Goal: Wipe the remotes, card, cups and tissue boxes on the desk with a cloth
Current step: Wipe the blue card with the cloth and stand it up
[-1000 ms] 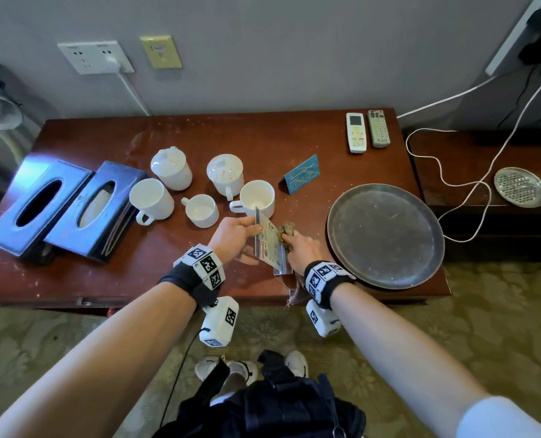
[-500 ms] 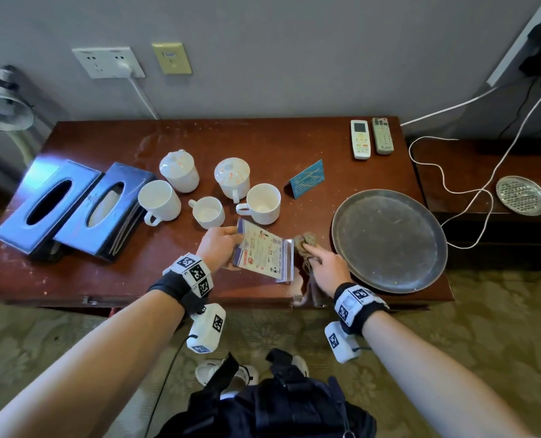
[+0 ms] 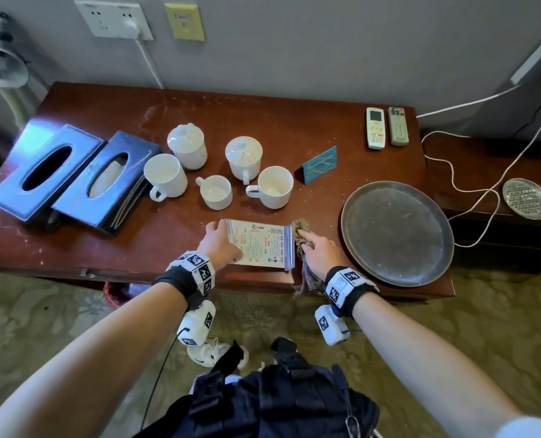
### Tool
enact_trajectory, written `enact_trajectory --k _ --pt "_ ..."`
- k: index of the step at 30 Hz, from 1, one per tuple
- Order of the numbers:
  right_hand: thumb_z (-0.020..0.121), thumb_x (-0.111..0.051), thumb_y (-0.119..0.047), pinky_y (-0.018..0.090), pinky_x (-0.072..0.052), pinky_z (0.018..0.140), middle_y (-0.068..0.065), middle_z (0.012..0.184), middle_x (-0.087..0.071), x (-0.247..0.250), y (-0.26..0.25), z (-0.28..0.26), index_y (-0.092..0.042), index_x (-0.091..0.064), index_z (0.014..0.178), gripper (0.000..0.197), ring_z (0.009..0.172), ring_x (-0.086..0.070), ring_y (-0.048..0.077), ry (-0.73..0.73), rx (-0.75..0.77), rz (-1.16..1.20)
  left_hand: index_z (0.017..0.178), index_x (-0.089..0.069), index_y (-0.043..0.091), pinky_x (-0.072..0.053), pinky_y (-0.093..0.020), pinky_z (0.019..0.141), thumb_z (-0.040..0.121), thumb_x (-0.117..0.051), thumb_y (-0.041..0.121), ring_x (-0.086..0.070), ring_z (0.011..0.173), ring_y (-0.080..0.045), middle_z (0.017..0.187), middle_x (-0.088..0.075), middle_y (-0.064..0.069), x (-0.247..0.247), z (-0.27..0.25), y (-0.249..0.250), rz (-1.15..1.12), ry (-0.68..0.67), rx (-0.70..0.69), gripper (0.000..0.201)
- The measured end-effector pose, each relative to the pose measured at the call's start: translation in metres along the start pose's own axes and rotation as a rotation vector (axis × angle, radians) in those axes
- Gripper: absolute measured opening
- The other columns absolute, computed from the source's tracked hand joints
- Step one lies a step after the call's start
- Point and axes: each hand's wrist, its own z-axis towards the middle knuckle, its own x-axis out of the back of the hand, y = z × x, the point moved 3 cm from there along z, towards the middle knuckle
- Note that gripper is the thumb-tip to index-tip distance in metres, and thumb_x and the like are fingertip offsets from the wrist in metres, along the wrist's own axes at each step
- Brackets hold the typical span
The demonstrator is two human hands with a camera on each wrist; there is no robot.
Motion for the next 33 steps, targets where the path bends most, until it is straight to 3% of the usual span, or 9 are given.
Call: enact_trajectory --k 2,4,6,8,12,15,21,29,33 --pt "0.1 -0.048 -0.02 0.016 -0.04 0.055 -0.005 0.144 -0.052 0.0 -0.004 0.001 -0.036 -0.057 0.135 0.039 0.061 -0.044 0.002 -0.006 0.0 -0.012 0.155 -0.019 0.011 -0.04 -0.037 0.108 0.084 -0.076 0.013 -0.029 0.145 -0.031 0.164 0.0 -0.01 -0.005 0.002 0.0 0.039 -0.029 -0.022 0.091" --pt "0.1 -0.049 -0.02 0.023 -0.049 0.07 -0.005 0.144 -0.051 -0.001 -0.007 0.002 -0.036 -0.057 0.134 0.039 0.079 -0.054 0.011 -0.013 0.002 -0.012 0.157 -0.013 0.012 -0.032 -0.038 0.114 0.083 -0.078 0.018 -0.017 0.15 -0.029 0.165 0.008 -0.009 -0.009 0.004 0.001 0.076 -0.063 -0.05 0.099" --pt "0.1 -0.049 -0.019 0.023 -0.048 0.083 -0.005 0.144 -0.052 0.0 -0.009 0.001 -0.034 -0.057 0.135 0.039 0.1 -0.061 0.017 -0.012 -0.011 0.006 0.157 -0.015 0.013 -0.026 -0.041 0.119 0.082 -0.08 0.026 -0.008 0.151 -0.03 0.164 0.01 -0.011 -0.013 0.004 0.004 0.102 -0.103 -0.064 0.101" --pt "0.099 -0.05 -0.017 0.021 -0.044 0.091 -0.005 0.143 -0.052 0.0 -0.011 0.0 -0.031 -0.058 0.135 0.039 0.119 -0.058 0.019 -0.008 -0.025 0.023 0.158 -0.013 0.018 -0.016 -0.049 0.123 0.082 -0.079 0.036 0.004 0.152 -0.031 0.164 0.014 -0.013 -0.019 0.003 0.006 0.175 -0.131 -0.069 0.101" --pt "0.099 -0.052 -0.013 0.022 -0.035 0.103 -0.005 0.146 -0.049 0.004 -0.013 -0.001 -0.03 -0.057 0.136 0.041 0.133 -0.047 0.02 -0.01 -0.021 0.003 0.157 -0.017 0.028 0.003 -0.06 0.119 0.082 -0.07 0.058 0.018 0.15 -0.034 0.163 0.018 -0.013 -0.042 -0.001 0.019 0.394 -0.229 -0.178 0.096" --pt "0.099 -0.052 -0.013 0.018 -0.031 0.101 -0.004 0.148 -0.047 0.01 -0.012 0.001 -0.03 -0.057 0.136 0.041 0.134 -0.047 0.021 0.01 -0.02 -0.021 0.158 -0.012 0.028 0.005 -0.061 0.119 0.081 -0.065 0.067 0.019 0.15 -0.032 0.164 0.019 -0.012 -0.059 -0.003 0.029 0.439 -0.26 -0.226 0.101" --pt "0.099 -0.05 -0.012 0.032 -0.031 0.113 -0.005 0.149 -0.045 0.025 -0.007 -0.002 -0.03 -0.056 0.136 0.042 0.134 -0.045 0.026 0.011 0.018 -0.087 0.158 0.009 0.029 0.002 -0.062 0.119 0.078 -0.065 0.071 0.018 0.151 -0.031 0.164 0.022 -0.007 -0.072 0.008 0.042 0.523 -0.217 -0.272 0.116" --pt "0.1 -0.049 -0.013 0.036 -0.027 0.118 -0.003 0.152 -0.041 0.033 0.005 -0.007 -0.03 -0.055 0.138 0.043 0.139 -0.04 0.026 -0.014 0.033 -0.139 0.157 0.004 0.036 -0.006 -0.07 0.115 0.088 -0.052 0.07 0.018 0.151 -0.029 0.164 0.021 -0.003 -0.081 0.008 0.044 0.506 -0.169 -0.291 0.095" --pt "0.099 -0.049 -0.01 0.035 -0.027 0.117 -0.005 0.152 -0.041 0.035 0.007 -0.009 -0.029 -0.055 0.138 0.044 0.139 -0.04 0.025 -0.019 0.045 -0.134 0.158 -0.001 0.034 -0.01 -0.067 0.116 0.092 -0.051 0.064 0.016 0.151 -0.032 0.165 0.017 -0.006 -0.085 0.006 0.048 0.511 -0.144 -0.3 0.088"
